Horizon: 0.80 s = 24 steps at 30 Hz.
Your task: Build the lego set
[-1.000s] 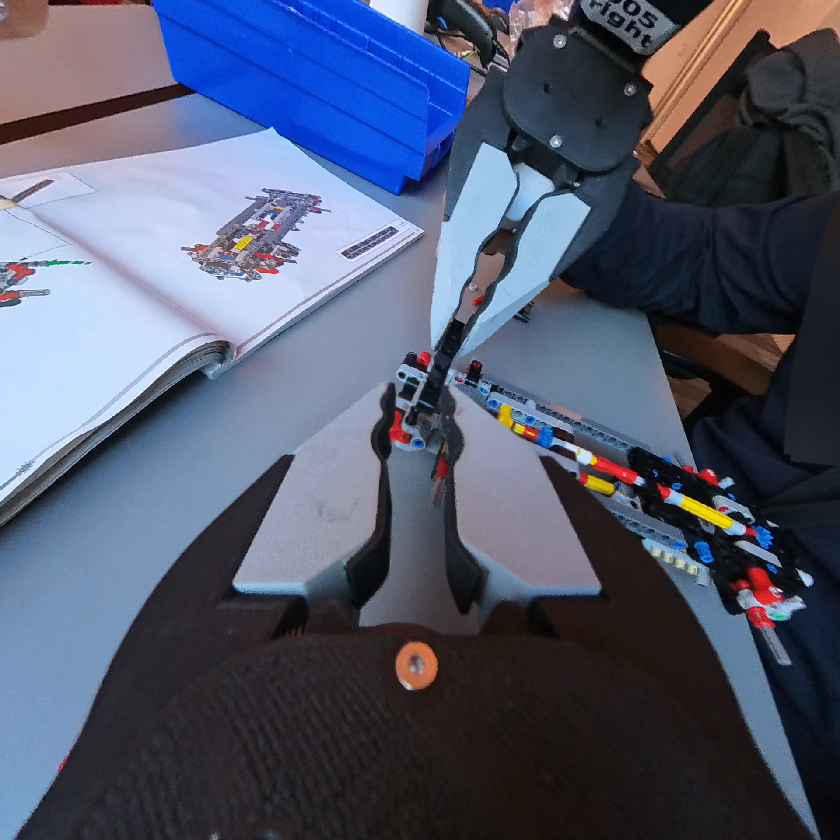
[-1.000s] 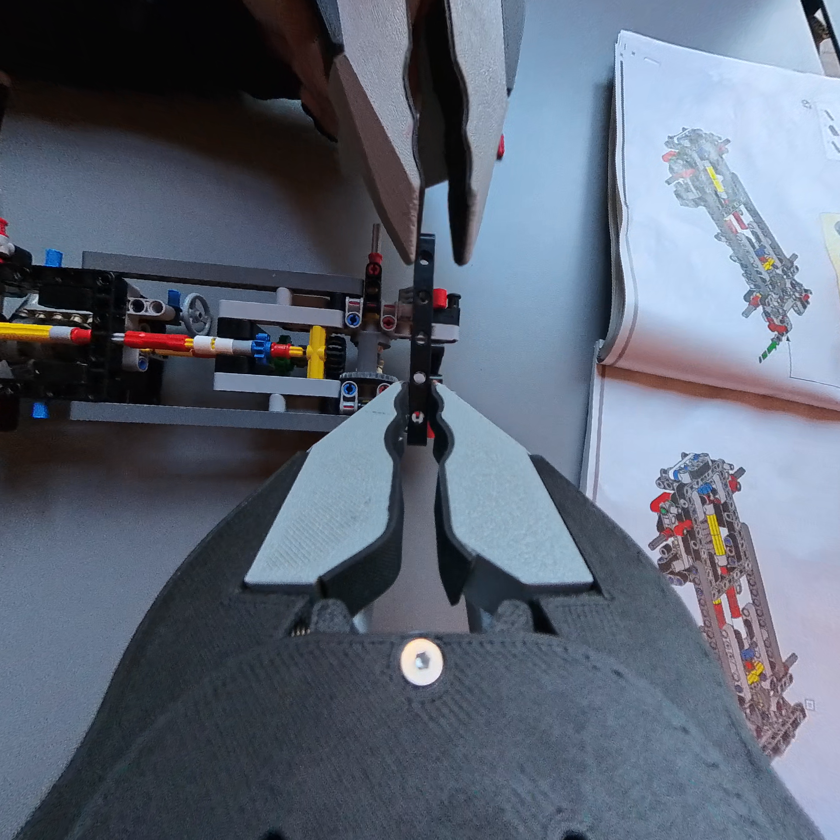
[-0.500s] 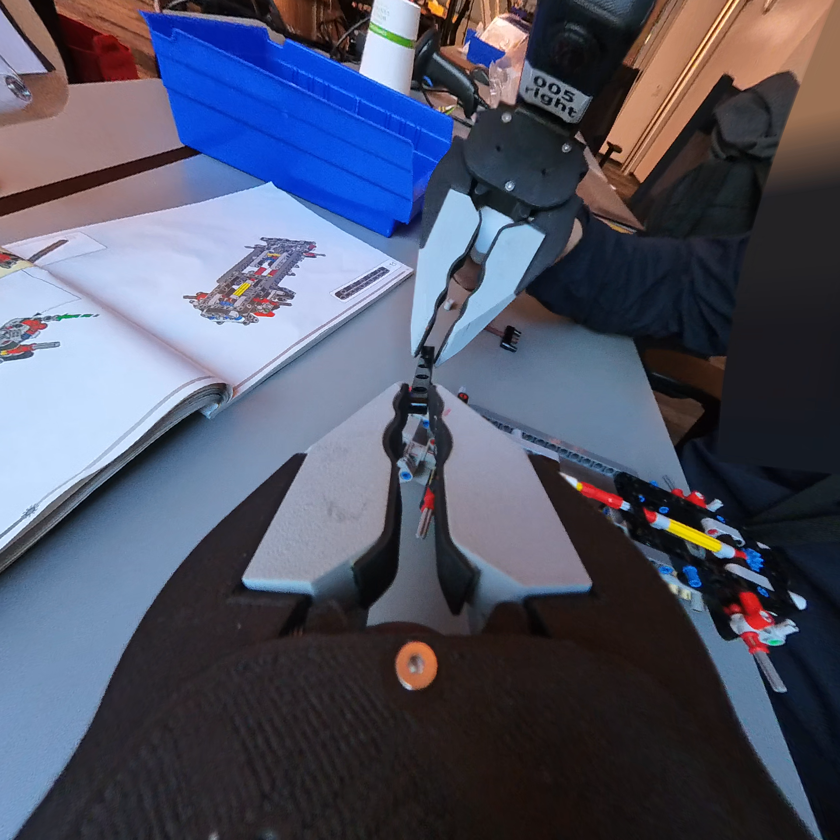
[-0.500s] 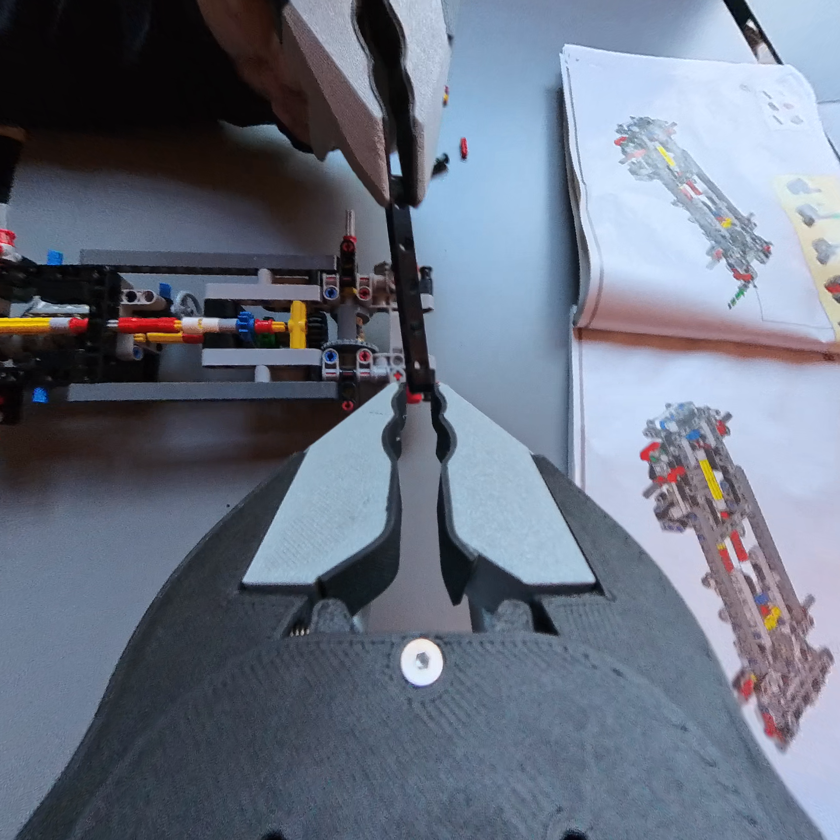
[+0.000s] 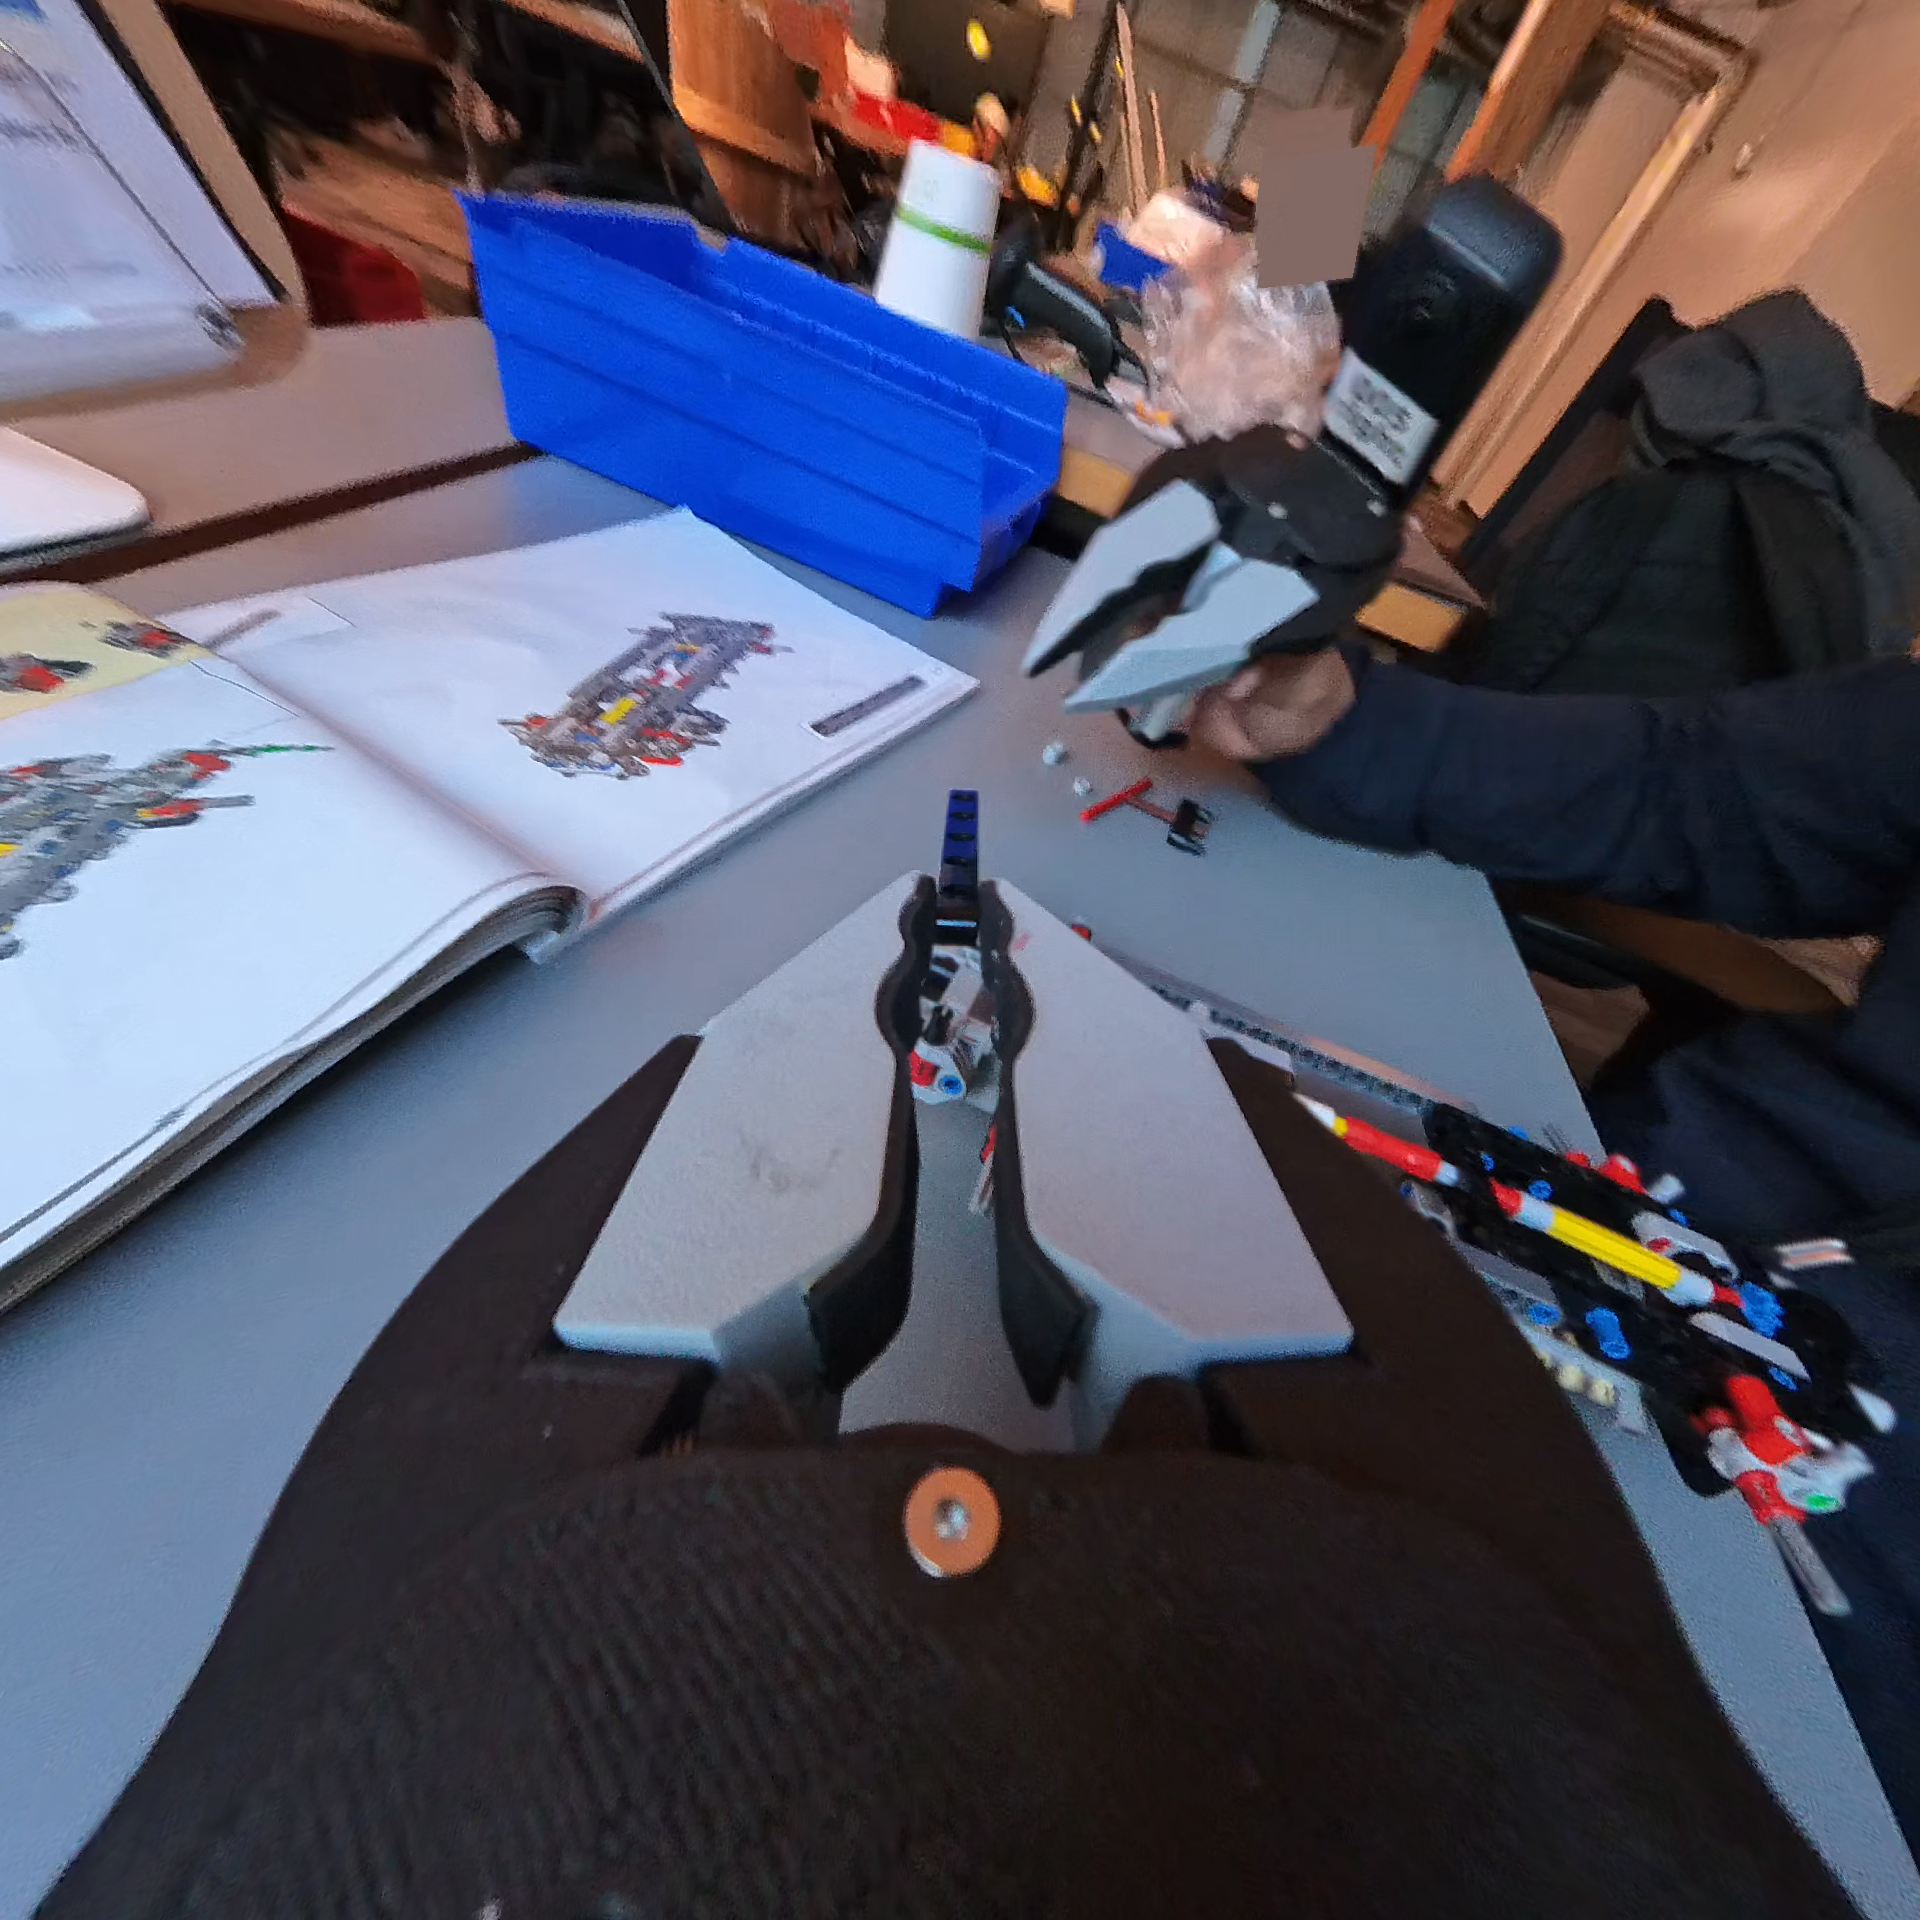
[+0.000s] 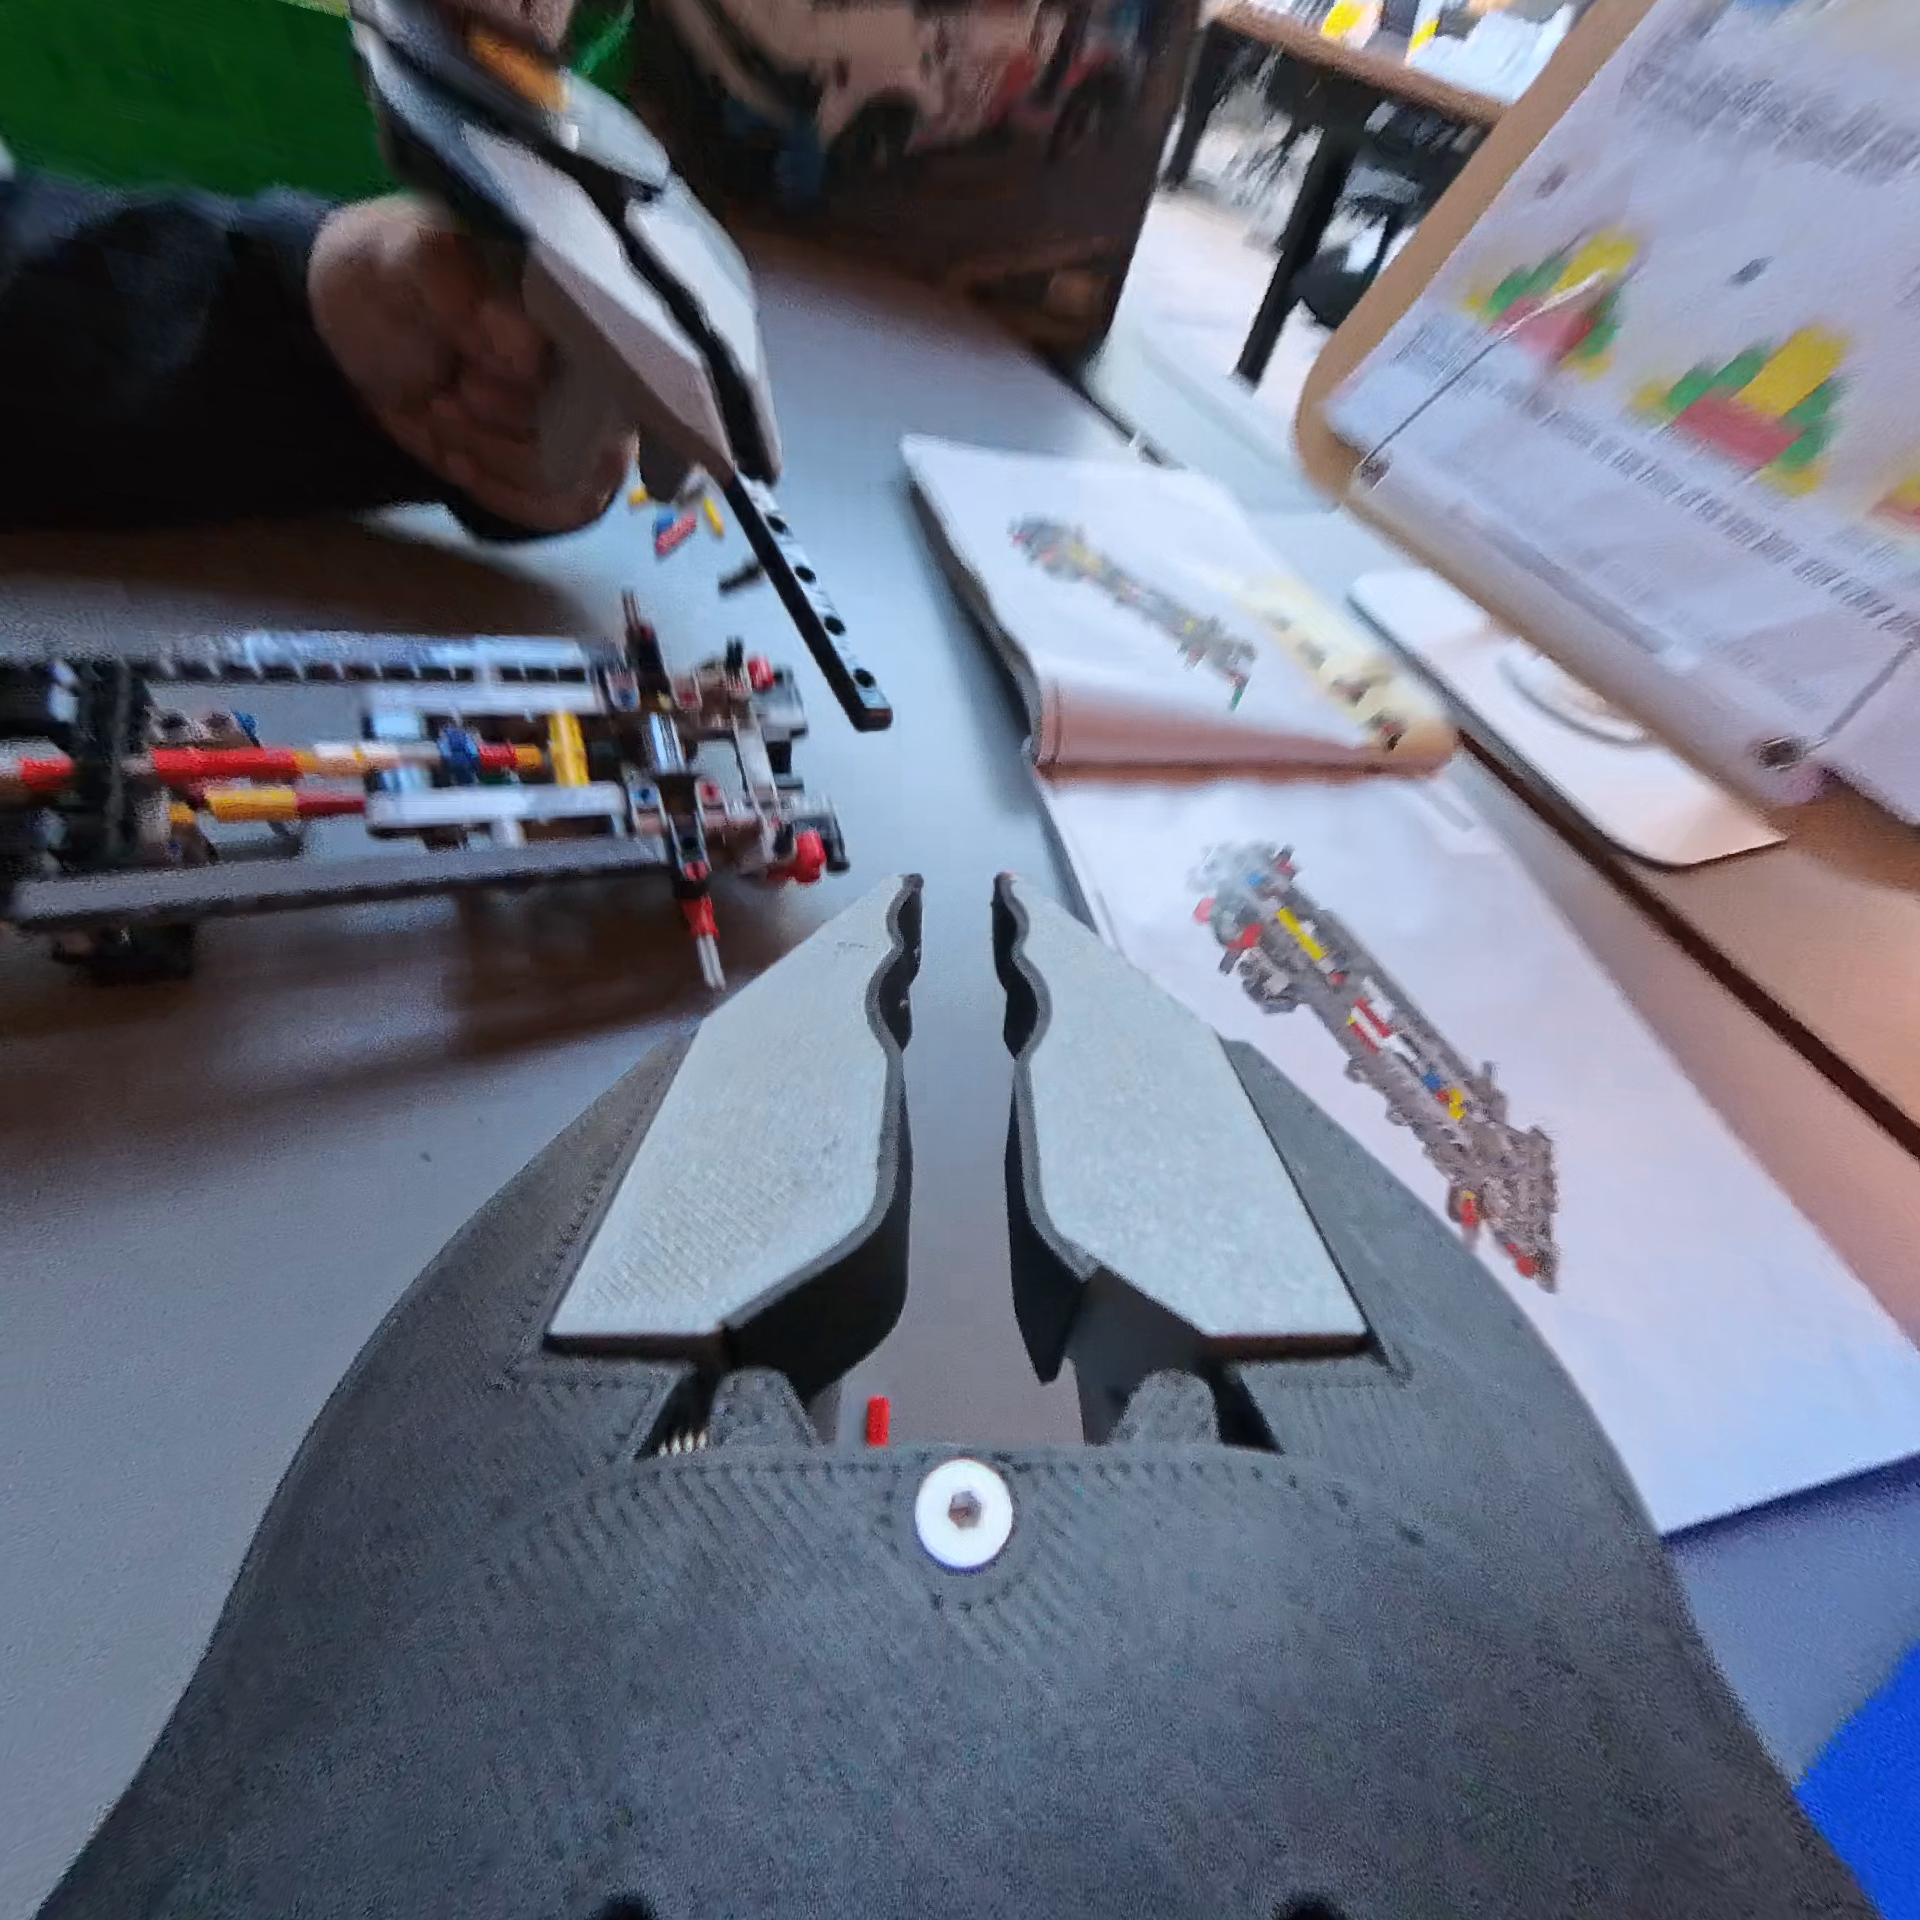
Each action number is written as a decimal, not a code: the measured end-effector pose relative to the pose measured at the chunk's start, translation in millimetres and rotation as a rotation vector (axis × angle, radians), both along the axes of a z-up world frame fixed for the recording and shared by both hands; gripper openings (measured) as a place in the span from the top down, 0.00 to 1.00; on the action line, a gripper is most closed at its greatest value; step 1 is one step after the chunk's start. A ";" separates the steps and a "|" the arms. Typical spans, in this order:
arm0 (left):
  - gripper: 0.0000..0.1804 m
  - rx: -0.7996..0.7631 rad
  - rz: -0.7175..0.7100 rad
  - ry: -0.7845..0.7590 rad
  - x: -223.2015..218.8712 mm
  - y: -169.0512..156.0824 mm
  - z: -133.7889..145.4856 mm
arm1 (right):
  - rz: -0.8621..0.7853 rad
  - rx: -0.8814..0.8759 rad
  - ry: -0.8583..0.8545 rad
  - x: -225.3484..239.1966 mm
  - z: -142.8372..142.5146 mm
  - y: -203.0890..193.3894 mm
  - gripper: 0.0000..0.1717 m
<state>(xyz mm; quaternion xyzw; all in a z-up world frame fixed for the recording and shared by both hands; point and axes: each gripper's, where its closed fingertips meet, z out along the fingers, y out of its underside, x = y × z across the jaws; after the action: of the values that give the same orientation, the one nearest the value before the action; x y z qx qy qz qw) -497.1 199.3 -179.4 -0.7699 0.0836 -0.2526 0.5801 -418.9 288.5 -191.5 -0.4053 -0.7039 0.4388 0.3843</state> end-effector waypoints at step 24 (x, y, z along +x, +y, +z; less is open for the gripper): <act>0.97 0.163 0.426 -0.053 22.1 -123.1 10.5 | -0.123 0.028 0.138 181.5 -4.8 -39.0 0.87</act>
<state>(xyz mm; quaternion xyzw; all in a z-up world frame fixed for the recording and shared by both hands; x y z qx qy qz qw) -475.0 76.2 -168.9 -0.7136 -0.0761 -0.1370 0.6828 -237.4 249.5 -196.3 -0.4112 -0.6557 0.4312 0.4637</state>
